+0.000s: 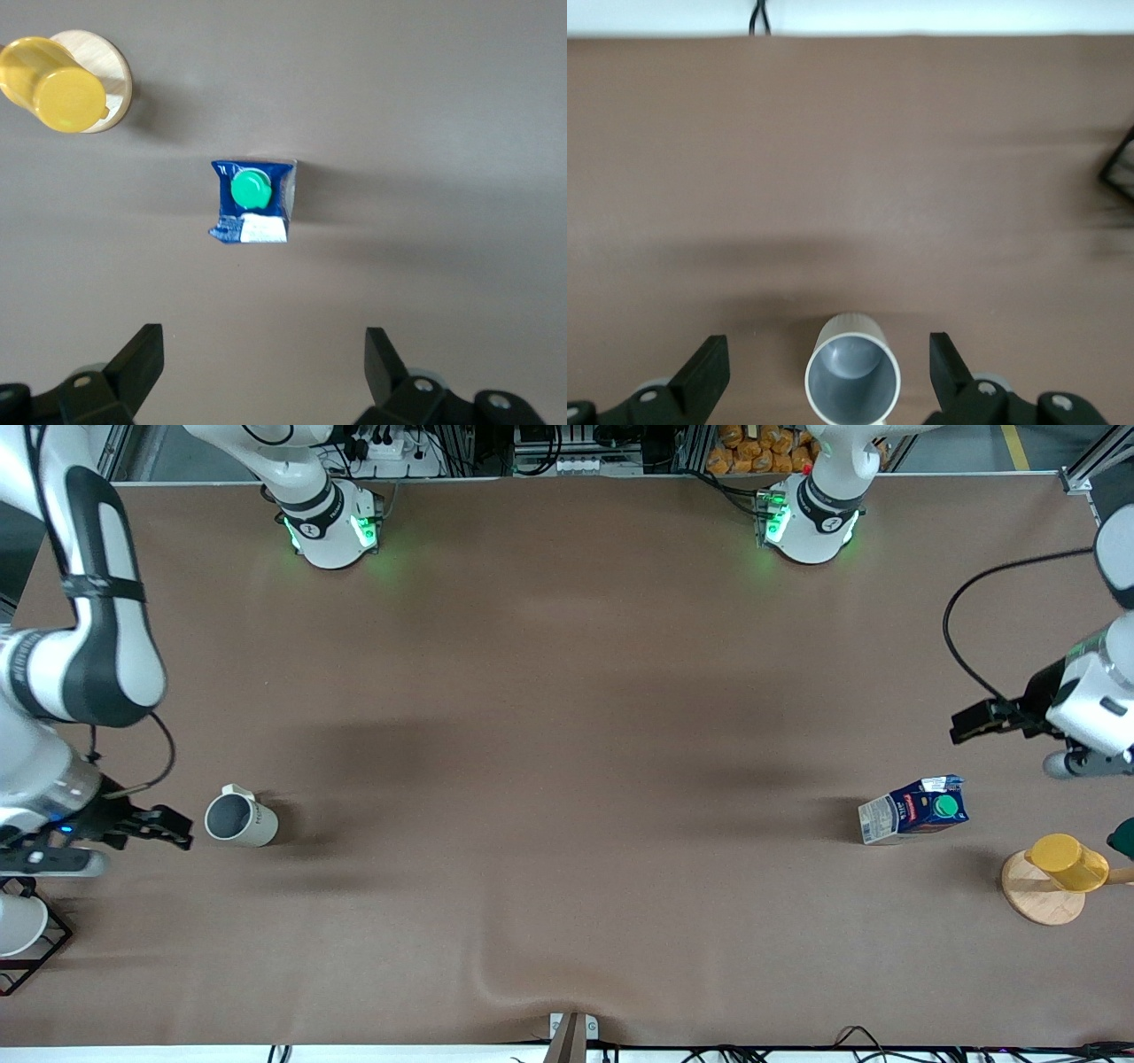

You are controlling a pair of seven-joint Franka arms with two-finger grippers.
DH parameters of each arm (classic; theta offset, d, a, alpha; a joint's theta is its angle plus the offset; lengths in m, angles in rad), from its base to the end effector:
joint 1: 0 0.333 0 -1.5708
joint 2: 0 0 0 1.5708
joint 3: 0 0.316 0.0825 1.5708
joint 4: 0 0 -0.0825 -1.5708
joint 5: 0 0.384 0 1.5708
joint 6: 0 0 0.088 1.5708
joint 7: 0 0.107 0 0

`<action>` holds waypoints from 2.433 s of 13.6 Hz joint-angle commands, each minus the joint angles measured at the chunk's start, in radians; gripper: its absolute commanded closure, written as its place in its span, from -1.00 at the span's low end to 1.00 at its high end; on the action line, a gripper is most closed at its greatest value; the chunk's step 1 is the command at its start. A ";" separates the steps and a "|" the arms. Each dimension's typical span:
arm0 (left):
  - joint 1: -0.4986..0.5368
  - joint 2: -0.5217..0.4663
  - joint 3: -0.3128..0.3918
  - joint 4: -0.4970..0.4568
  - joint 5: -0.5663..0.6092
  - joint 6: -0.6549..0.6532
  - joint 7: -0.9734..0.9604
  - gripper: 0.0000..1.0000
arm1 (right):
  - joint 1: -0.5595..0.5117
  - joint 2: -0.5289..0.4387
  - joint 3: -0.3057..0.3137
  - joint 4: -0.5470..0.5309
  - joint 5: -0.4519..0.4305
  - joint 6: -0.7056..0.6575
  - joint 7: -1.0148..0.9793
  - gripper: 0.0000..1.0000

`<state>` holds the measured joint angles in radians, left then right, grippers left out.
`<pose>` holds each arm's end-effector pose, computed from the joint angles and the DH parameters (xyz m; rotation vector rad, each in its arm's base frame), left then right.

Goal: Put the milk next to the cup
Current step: 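Reach the right gripper to the white mug while the left gripper reaches the milk, then grasp the white mug with the right gripper while the left gripper grasps the milk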

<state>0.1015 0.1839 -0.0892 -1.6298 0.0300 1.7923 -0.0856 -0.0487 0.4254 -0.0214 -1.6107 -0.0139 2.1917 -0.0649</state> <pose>0.6169 0.0139 0.5079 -3.1245 -0.1443 0.0315 0.6877 -0.0469 0.3962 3.1014 0.0071 0.2392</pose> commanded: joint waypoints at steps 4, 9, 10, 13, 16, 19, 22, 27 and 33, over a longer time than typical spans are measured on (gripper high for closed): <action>0.027 0.132 -0.004 0.030 0.031 0.074 -0.011 -1.00 | -0.054 0.110 0.001 0.025 -0.011 -0.069 0.007 -1.00; 0.089 0.195 -0.004 0.031 0.079 0.160 0.012 -1.00 | -0.103 0.159 0.003 0.026 -0.014 -0.067 -0.293 -1.00; 0.087 0.198 -0.004 0.031 0.085 0.160 0.000 -1.00 | -0.127 0.171 0.004 0.025 -0.011 -0.064 -0.362 -1.00; 0.092 0.227 -0.004 0.033 0.080 0.182 -0.016 -1.00 | -0.132 0.171 0.006 -0.001 -0.009 -0.046 -0.408 -1.00; 0.102 0.247 -0.004 0.037 0.084 0.205 -0.006 -1.00 | -0.122 0.171 0.006 -0.014 0.023 -0.043 -0.398 0.48; 0.115 0.252 -0.004 0.039 0.087 0.205 -0.002 -1.00 | -0.115 0.173 0.006 -0.029 0.063 -0.032 -0.400 0.59; 0.121 0.253 -0.004 0.034 0.117 0.232 0.001 -1.00 | -0.114 0.173 0.006 -0.043 0.063 -0.012 -0.400 1.00; 0.122 0.269 -0.004 0.038 0.116 0.239 0.001 -1.00 | -0.103 0.150 0.012 -0.032 0.063 -0.027 -0.404 1.00; 0.122 0.258 -0.006 0.057 0.041 0.237 -0.019 -1.00 | -0.002 0.095 0.073 0.092 0.063 -0.188 -0.408 1.00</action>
<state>0.2162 0.4423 -0.0872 -1.5888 0.1111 2.0299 -0.0874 -0.0790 0.5370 0.0311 -1.5579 0.0417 2.0528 -0.4632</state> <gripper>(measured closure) 0.000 0.960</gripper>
